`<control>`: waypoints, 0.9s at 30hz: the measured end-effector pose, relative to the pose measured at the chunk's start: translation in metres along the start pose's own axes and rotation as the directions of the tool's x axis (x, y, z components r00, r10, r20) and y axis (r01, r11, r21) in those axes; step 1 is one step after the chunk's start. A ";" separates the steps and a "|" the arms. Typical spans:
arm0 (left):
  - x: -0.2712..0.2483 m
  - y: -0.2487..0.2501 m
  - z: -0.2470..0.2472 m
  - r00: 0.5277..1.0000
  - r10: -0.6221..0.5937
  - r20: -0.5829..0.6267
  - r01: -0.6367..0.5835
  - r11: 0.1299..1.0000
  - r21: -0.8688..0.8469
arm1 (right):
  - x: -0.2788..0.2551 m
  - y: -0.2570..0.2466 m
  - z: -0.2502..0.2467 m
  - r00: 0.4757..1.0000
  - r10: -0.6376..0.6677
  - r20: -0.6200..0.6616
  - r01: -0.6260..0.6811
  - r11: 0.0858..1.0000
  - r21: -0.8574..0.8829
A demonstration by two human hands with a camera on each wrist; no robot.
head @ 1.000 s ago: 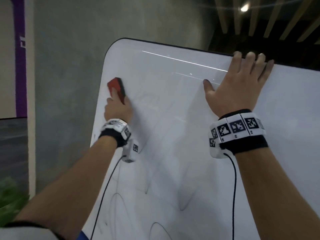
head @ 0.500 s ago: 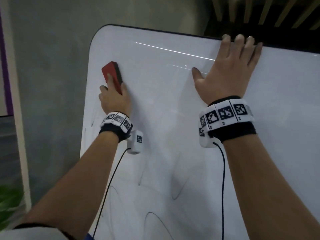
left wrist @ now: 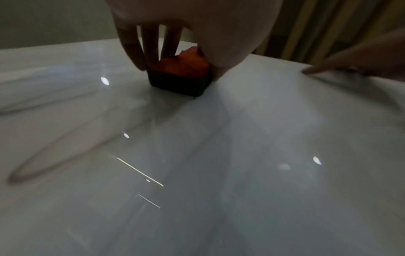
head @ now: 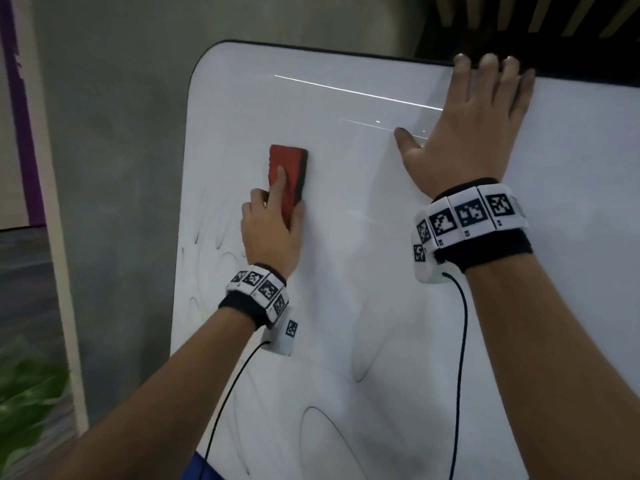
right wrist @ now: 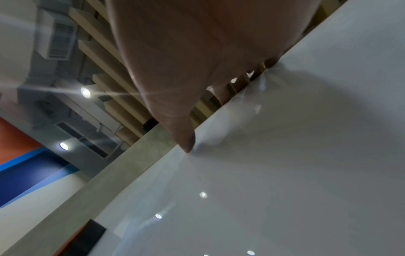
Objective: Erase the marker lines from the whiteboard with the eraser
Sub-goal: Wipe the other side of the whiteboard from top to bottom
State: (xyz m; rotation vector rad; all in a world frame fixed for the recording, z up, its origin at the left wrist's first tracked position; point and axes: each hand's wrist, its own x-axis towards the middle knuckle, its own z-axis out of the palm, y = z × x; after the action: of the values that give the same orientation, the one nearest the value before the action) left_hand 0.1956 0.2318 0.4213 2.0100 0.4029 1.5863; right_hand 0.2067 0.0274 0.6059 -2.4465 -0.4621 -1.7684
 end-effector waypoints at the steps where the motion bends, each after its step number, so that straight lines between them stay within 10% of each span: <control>1: -0.015 0.006 0.002 0.997 0.078 0.004 -0.078 0.997 -0.001 | 0.000 0.000 0.000 1.000 -0.005 -0.001 0.005 1.000 0.000; 7: -0.108 0.001 0.008 0.863 0.488 0.129 -0.476 0.872 -0.112 | -0.008 0.005 0.003 0.999 -0.048 -0.017 0.048 0.999 0.002; 11: -0.054 -0.018 0.007 0.989 0.141 0.042 -0.132 0.977 -0.167 | -0.024 0.007 0.006 0.995 -0.096 0.005 0.096 0.995 0.021; 15: -0.011 -0.026 0.009 0.962 -0.273 0.000 0.268 0.948 -0.172 | -0.040 -0.001 0.006 0.992 -0.110 0.069 0.109 0.994 0.011; 19: -0.073 -0.007 0.010 0.995 0.089 0.043 -0.082 0.987 -0.138 | -0.057 -0.012 0.012 0.992 -0.096 0.087 0.095 0.995 0.017; 22: -0.115 -0.024 0.009 0.928 0.351 0.124 -0.332 0.931 -0.152 | -0.064 -0.019 0.016 0.993 -0.080 0.091 0.077 0.997 0.031; 27: -0.074 -0.040 0.003 0.965 0.248 0.086 -0.232 0.960 -0.159 | -0.068 -0.024 0.019 0.994 -0.061 0.090 0.058 0.998 0.036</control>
State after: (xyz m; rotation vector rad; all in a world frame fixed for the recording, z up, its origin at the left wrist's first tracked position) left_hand 0.1833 0.2233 0.3381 2.0773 -0.0016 1.5903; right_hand 0.1979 0.0419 0.5332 -2.5239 -0.5744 -1.6615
